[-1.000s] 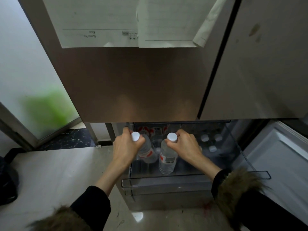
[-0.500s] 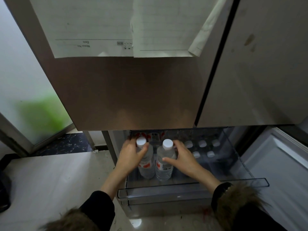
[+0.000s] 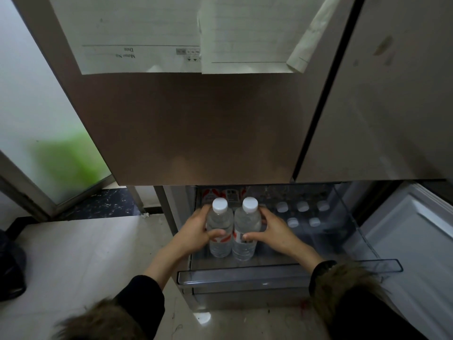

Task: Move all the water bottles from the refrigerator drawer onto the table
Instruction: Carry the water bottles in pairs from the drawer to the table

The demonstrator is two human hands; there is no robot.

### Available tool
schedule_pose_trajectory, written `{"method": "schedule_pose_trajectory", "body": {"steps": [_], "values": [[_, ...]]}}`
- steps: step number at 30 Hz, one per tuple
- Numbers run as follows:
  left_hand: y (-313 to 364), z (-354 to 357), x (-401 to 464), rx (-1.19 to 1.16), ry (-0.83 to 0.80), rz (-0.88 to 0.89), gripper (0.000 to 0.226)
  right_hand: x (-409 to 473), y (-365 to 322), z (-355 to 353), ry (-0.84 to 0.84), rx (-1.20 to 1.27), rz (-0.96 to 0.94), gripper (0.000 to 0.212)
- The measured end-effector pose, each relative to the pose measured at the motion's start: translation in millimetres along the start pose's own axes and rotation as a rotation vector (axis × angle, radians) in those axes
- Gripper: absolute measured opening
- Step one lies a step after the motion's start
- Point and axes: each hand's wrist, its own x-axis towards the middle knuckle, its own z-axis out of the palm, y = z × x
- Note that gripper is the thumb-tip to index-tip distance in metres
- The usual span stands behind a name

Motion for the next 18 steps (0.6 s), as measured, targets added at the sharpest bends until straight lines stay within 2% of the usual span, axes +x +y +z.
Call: {"method": "schedule_pose_trajectory", "body": {"steps": [4, 7, 11, 15, 18], "values": [[-1, 1, -5, 0.041, 0.087, -0.004, 0.068, -1, -4, 4, 0.021, 0.006, 0.018, 0.077], [4, 0, -7, 0.091, 0.078, -0.038, 0.070, -5, -11, 4, 0.030, -0.035, 0.012, 0.078], [8, -4, -14, 0.117, 0.141, -0.089, 0.074, -18, -21, 8, 0.100, -0.106, -0.003, 0.069], [12, -6, -32, 0.097, 0.229, 0.001, 0.071, -38, -38, 9, 0.188, -0.231, -0.052, 0.062], [21, -16, -50, 0.069, 0.283, 0.069, 0.070, -56, -56, 5, 0.302, -0.222, -0.085, 0.066]]}}
